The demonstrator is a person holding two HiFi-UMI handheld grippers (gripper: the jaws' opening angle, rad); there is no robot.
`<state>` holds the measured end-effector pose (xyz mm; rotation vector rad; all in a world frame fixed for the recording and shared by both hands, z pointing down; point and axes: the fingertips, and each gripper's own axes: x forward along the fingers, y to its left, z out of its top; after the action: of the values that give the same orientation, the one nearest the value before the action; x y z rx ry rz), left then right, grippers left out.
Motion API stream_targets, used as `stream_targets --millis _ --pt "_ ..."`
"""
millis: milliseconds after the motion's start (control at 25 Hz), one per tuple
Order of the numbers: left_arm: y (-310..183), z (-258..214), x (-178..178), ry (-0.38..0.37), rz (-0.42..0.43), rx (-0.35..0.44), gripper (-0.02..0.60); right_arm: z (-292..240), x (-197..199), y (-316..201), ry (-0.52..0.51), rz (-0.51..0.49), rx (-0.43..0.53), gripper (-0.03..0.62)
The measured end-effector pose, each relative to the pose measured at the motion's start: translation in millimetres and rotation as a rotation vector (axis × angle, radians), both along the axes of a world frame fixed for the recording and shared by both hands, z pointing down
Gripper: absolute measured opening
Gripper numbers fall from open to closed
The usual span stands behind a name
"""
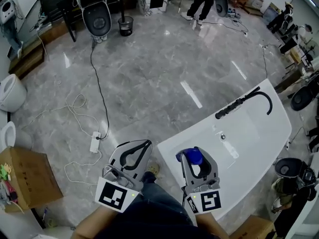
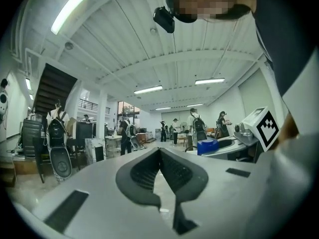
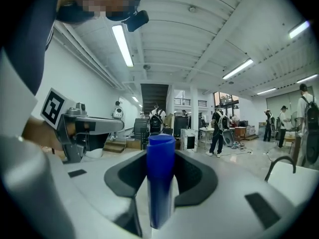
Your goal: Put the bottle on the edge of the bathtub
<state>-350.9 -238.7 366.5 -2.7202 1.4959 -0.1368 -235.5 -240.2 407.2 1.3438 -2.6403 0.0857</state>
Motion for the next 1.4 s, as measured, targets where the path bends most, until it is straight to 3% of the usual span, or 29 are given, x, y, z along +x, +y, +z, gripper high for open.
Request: stream_targets --millis 320,440,600,840,1400 --pt "-39 26 32 -0.015 0.141 -0.026 0.025 35 25 -19 0.044 0.079 -0.032 0.166" --pt "-45 41 41 0.006 0.172 -0.073 0.025 56 31 -23 0.063 0.090 -0.046 0.166" --pt "-54 69 53 -0.067 0.254 -0.078 0.025 88 35 -30 0.061 0.118 -0.093 0.166" --pt "-58 105 79 -0.114 0.376 -0.148 0.025 124 42 -43 0.049 0.146 -0.178 0.166" --pt "-87 178 75 -0.176 0.466 -0.303 0.025 231 20 -75 0.169 0.113 -0.359 0.166"
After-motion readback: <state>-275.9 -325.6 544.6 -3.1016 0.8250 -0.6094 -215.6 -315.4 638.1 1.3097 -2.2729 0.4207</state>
